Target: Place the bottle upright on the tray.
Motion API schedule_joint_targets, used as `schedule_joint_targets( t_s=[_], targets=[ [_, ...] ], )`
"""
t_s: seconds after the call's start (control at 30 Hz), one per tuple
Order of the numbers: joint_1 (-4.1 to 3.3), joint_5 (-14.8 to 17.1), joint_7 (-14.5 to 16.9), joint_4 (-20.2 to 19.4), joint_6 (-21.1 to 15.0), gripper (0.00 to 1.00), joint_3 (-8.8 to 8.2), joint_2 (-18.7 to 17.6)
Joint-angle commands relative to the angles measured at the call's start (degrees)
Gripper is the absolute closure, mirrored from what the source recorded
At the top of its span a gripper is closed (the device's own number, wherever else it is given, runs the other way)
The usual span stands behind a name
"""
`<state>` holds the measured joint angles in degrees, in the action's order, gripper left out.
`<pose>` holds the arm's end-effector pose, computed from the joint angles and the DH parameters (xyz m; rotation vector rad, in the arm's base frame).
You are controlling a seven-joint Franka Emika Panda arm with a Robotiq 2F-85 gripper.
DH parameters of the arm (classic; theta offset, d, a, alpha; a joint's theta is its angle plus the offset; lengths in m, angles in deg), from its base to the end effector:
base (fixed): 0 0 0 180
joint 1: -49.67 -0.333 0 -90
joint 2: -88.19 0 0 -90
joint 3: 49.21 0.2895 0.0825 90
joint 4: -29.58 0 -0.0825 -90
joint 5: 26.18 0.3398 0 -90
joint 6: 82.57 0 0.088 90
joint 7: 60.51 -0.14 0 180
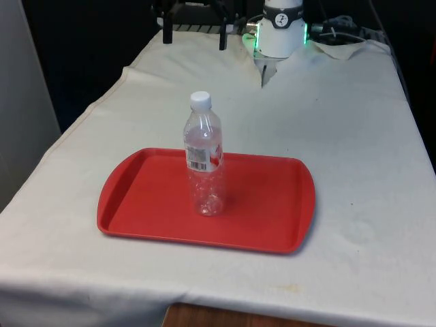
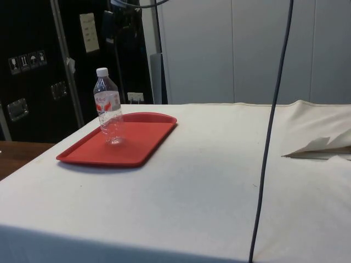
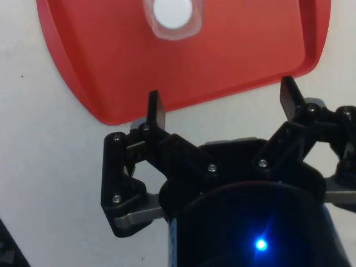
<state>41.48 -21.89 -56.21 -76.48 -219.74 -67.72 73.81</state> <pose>0.6028 -0.0969 0.3905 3.0436 -0.1990 0.4630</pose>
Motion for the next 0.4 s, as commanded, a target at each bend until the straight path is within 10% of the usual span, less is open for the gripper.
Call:
schedule_joint_targets(
  t_s=[0.0,0.37],
  targets=[
    [0.17,0.6,0.6,0.2,1.0,0.0,0.17,0.2],
    [0.0,0.0,1.6,0.6,4.2,0.0,-0.11,1.1]
  ],
)
